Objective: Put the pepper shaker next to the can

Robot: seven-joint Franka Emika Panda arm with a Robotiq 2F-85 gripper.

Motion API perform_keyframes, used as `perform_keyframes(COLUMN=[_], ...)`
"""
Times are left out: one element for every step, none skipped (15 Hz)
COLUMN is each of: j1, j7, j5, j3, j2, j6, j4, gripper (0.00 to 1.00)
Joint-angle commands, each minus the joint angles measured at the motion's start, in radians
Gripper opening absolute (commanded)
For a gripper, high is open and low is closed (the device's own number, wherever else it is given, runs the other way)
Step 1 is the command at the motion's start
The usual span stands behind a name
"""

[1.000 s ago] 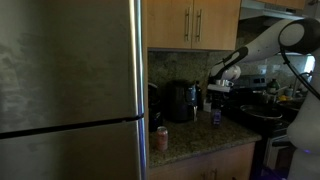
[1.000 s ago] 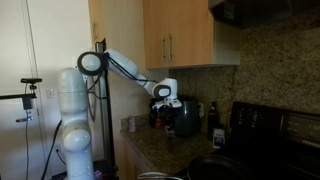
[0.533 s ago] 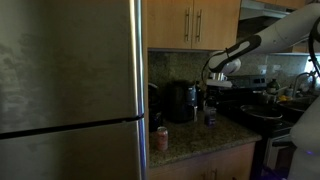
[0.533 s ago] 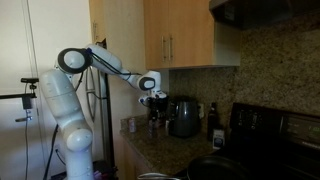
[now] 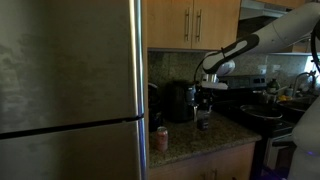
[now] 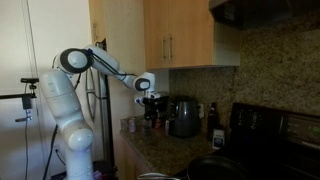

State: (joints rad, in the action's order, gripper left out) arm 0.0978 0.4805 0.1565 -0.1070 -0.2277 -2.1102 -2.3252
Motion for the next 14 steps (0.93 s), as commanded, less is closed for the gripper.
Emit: perform_keyframes(j1=[0.090,0.116,0.137,0.147,0.132,0.147,0.154,0.155,0.152,0.157,0.158,0.161,0.163,0.163], j7=[-0.044,-0.038,-0.049,-0.033,-0.007,-0.005,-0.004,-0.005,0.009,0.000,0.019,0.028,0.031,0.033], j5=[0.063,0.054,0.046,0.033,0.038,0.037,0.037,0.036,0.038,0.059,0.060,0.069,0.075,0.077], j3=[-0.101,-0.137,-0.162,-0.183,-0.167,-0.185,-0.193,-0.193,-0.194,-0.194,-0.199,-0.202,-0.202,-0.200], j2=[0.013,0.031,0.052,0.069,0.017,0.028,0.040,0.048,0.067,0.089,0.109,0.135,0.147,0.161], j6=[-0.027,-0.048,-0.066,-0.088,-0.055,-0.070,-0.079,-0.081,-0.098,-0.124,-0.145,-0.178,-0.205,-0.231], j4=[0.015,0.029,0.046,0.058,0.018,0.026,0.032,0.037,0.042,0.047,0.055,0.060,0.059,0.059], gripper=[0.34,0.34,0.34,0.34,0.59,0.59,0.59,0.34,0.34,0.34,0.34,0.34,0.34,0.34])
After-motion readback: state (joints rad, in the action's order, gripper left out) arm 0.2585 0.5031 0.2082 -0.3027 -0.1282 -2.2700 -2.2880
